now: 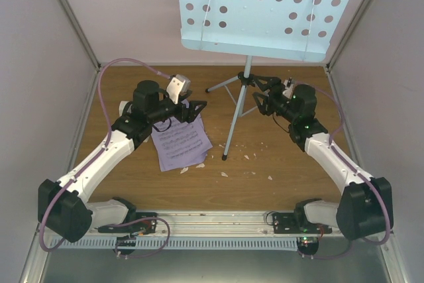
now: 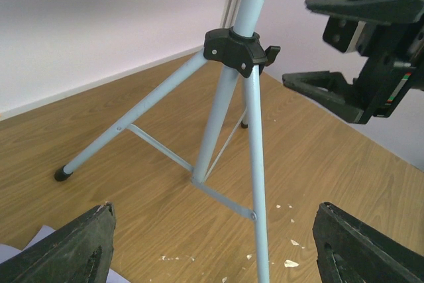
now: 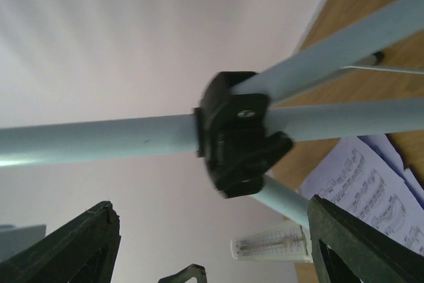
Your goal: Pack up the instrument practice props
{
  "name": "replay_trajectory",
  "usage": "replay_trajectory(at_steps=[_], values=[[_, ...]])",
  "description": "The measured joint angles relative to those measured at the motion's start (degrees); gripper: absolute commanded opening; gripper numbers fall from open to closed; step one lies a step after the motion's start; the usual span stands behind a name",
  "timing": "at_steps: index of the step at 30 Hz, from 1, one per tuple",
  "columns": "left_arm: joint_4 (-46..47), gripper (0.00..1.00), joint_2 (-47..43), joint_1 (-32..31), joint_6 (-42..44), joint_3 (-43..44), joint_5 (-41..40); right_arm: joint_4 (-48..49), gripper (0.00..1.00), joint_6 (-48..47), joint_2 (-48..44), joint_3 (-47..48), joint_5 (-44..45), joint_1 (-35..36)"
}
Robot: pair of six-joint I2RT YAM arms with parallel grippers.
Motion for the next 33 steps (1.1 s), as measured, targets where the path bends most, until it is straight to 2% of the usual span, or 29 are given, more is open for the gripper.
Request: replay_trajectory(at_steps=[11,22,25,27,33], values=[[-0.5,0.82,0.0,0.0,0.0,0.0,-0.2,-1.1,0.7,4.2,2.7,0.4,-0.3,0.0],[-0.7,0.82,0.0,0.0,0.2,0.0,-0.9,-0.7,0.43,5.0,5.3,1.9,0.0,0.0],[-0.7,0.82,-0.2,0.0,0.2,0.0,-1.0,-0.1,0.32,5.2,6.3,2.6,0.1,0.0],[-0.7,0.82,-0.3,0.0,0.2,0.0,-1.1,0.1,0.21,5.0,6.9,2.8,-0.1,0.0],[-0.7,0.82,-0.6,0.0,0.5,0.0,-1.3,-0.1,0.02,4.3,7.2,2.9,-0.3,0.0]])
